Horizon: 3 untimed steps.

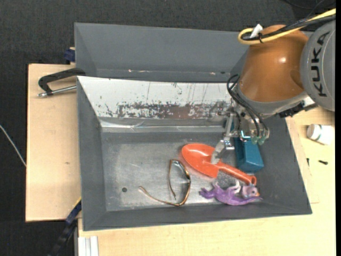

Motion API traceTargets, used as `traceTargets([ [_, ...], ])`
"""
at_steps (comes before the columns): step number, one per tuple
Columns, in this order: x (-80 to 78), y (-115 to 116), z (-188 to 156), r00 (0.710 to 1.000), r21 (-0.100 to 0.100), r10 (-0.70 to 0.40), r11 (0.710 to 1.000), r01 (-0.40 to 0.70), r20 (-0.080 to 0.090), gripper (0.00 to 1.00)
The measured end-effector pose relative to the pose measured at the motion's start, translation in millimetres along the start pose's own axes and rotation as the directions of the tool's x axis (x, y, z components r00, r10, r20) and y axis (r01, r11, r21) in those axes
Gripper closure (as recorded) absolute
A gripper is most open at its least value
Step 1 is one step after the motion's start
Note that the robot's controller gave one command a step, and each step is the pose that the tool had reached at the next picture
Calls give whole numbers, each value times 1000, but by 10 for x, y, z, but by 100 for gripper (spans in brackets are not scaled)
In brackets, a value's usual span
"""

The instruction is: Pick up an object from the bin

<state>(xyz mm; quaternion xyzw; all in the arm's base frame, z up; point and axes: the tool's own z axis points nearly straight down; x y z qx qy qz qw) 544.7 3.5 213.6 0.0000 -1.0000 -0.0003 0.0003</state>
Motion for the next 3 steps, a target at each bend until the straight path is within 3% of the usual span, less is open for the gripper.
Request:
traceTargets([
  [1,-1,0,-4,1000,0,0,1000,0,1,0],
  [2,-107,-76,673,999,-1,40,999,-40,7,0],
  [3,-106,-93,1309,999,-1,54,999,-54,0,0],
])
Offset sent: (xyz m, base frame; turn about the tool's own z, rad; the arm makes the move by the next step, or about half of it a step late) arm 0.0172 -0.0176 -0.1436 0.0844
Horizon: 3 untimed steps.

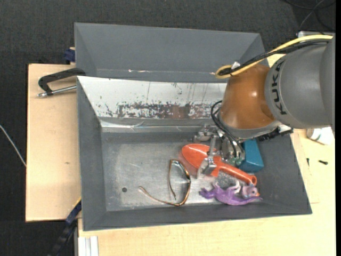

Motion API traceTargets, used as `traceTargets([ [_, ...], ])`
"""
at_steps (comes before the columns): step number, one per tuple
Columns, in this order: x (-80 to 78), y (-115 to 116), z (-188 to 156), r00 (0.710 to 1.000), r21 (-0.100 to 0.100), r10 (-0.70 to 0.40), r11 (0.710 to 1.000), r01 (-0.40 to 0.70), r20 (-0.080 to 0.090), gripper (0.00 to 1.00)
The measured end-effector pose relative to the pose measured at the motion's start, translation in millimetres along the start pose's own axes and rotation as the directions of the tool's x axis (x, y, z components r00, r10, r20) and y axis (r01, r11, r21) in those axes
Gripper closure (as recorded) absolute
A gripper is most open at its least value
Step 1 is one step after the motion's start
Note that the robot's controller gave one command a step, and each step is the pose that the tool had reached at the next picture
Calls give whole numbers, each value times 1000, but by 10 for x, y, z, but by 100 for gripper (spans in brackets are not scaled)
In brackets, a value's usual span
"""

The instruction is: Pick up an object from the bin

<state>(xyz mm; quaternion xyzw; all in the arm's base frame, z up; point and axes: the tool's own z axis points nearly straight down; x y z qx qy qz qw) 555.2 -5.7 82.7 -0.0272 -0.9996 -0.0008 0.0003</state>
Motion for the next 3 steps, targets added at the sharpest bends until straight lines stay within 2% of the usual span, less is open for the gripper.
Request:
traceTargets([
  [1,-59,-91,-344,989,-1,149,989,-149,4,0],
  [2,-14,-202,-1,969,-1,246,969,-246,3,0],
  [3,-26,-115,31,972,-5,232,973,-232,19,100],
])
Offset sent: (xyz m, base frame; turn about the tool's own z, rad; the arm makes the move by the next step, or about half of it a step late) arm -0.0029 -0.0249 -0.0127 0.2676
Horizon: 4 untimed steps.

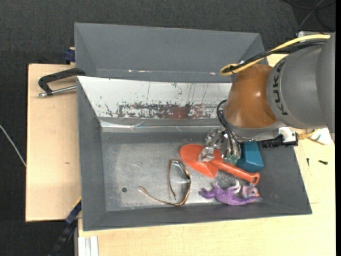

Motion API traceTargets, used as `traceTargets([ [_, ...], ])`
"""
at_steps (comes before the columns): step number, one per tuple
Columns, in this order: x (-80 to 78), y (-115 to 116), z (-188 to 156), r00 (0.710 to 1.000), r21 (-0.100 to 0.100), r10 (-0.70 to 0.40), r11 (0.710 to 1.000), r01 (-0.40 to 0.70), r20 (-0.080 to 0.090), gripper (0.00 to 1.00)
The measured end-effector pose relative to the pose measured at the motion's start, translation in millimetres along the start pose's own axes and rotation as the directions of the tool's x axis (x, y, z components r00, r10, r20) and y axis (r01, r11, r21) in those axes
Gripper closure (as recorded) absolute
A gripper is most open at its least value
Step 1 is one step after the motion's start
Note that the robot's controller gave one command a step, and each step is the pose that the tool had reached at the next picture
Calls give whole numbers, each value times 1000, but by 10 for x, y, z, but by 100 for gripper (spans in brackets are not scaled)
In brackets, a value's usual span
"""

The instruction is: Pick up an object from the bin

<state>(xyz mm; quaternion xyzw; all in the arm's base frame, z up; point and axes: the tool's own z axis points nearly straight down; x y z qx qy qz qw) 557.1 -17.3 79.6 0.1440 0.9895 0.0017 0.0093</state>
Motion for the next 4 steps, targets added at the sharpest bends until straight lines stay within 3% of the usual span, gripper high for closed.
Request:
traceTargets([
  [4,12,9,-213,1000,2,-1,1000,1,-12,100],
])
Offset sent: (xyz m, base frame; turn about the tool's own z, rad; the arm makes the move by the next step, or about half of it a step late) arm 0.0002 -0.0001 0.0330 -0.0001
